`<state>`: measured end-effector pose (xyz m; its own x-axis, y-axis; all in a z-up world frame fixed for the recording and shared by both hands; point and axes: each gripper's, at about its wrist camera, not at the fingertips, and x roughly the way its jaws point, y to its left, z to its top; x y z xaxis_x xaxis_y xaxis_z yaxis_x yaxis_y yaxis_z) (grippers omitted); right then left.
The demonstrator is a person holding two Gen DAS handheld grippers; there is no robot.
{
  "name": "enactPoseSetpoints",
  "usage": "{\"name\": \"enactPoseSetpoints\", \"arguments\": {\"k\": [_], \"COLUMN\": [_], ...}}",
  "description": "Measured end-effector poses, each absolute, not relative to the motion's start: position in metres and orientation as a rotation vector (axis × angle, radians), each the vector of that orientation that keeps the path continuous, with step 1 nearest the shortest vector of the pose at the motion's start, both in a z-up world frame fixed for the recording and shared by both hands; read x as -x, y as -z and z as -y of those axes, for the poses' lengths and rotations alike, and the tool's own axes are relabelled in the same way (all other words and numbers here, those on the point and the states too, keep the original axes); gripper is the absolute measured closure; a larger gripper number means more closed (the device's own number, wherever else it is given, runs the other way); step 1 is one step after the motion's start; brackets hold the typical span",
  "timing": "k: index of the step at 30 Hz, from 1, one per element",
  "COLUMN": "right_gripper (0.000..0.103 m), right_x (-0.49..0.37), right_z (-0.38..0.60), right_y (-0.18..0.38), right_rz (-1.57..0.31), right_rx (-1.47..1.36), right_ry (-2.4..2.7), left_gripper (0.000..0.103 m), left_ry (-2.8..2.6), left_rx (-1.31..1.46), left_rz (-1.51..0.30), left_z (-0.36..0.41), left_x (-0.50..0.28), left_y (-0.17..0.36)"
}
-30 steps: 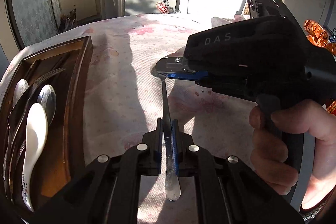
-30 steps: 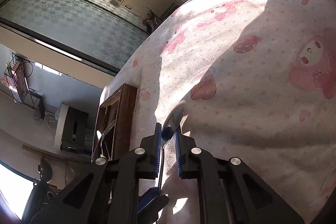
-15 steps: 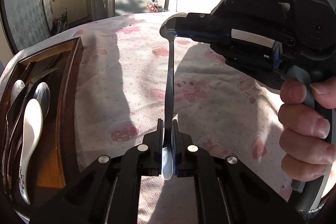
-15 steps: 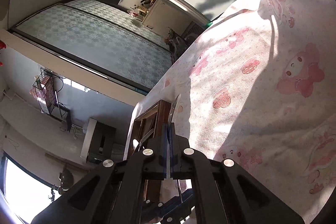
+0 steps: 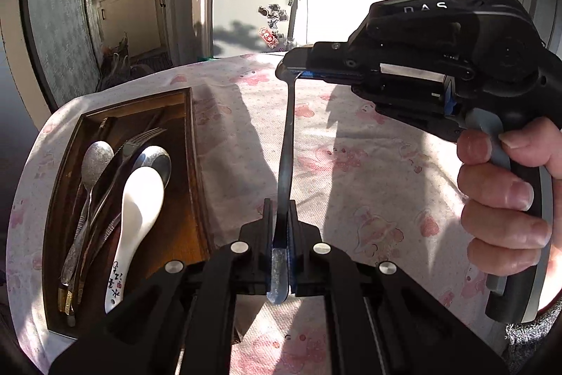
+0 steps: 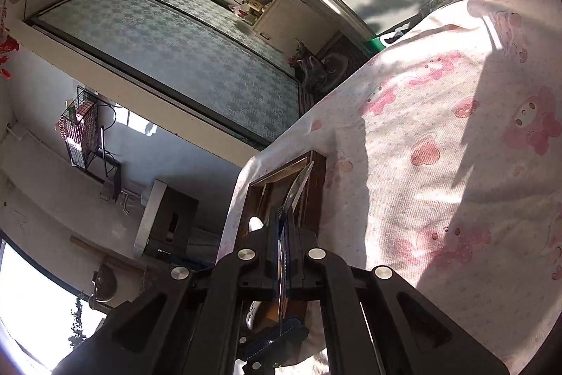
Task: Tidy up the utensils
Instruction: 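Carry the metal spoon into the wooden tray and open the left gripper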
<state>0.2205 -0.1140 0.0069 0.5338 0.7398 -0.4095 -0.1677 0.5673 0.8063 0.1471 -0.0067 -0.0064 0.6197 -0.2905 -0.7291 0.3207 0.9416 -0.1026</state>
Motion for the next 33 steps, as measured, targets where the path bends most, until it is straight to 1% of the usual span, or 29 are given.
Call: {"name": "enactPoseSetpoints", "arguments": {"k": [5, 11, 20, 26, 29, 30, 31, 32, 33], "right_gripper": [0.1, 0.1, 0.099, 0.096, 0.088, 0.081, 0.069, 0.061, 0.051], "right_x": [-0.229, -0.241, -0.254, -0.262, -0.262, -0.261, -0.26, -0.258, -0.257], "right_z": [0.064, 0.015, -0.016, -0.018, -0.02, -0.021, -0.02, -0.02, -0.019], "right_y": [-0.009, 0.0, 0.019, 0.035, 0.035, 0.035, 0.034, 0.033, 0.03], "right_rz": [-0.87, -0.915, -0.979, -1.021, -1.038, -1.043, -1.044, -1.04, -1.034], "right_rx": [-0.756, -0.726, -0.679, -0.677, -0.647, -0.642, -0.636, -0.631, -0.627], "right_ry": [-0.656, -0.688, -0.668, -0.633, -0.617, -0.609, -0.603, -0.604, -0.604], "left_gripper": [0.095, 0.095, 0.095, 0.095, 0.095, 0.095, 0.095, 0.095, 0.095], "left_ry": [0.302, 0.247, 0.23, 0.232, 0.23, 0.229, 0.229, 0.231, 0.227], "left_rx": [-0.01, 0.018, 0.043, 0.053, 0.062, 0.065, 0.069, 0.073, 0.072], "left_rz": [-0.832, -0.848, -0.874, -0.873, -0.872, -0.871, -0.873, -0.875, -0.876], "left_z": [-0.04, -0.086, -0.114, -0.115, -0.116, -0.116, -0.117, -0.118, -0.119], "left_x": [-0.14, -0.133, -0.139, -0.146, -0.148, -0.149, -0.15, -0.149, -0.149], "left_y": [0.002, 0.01, 0.028, 0.028, 0.029, 0.029, 0.029, 0.029, 0.028]}}
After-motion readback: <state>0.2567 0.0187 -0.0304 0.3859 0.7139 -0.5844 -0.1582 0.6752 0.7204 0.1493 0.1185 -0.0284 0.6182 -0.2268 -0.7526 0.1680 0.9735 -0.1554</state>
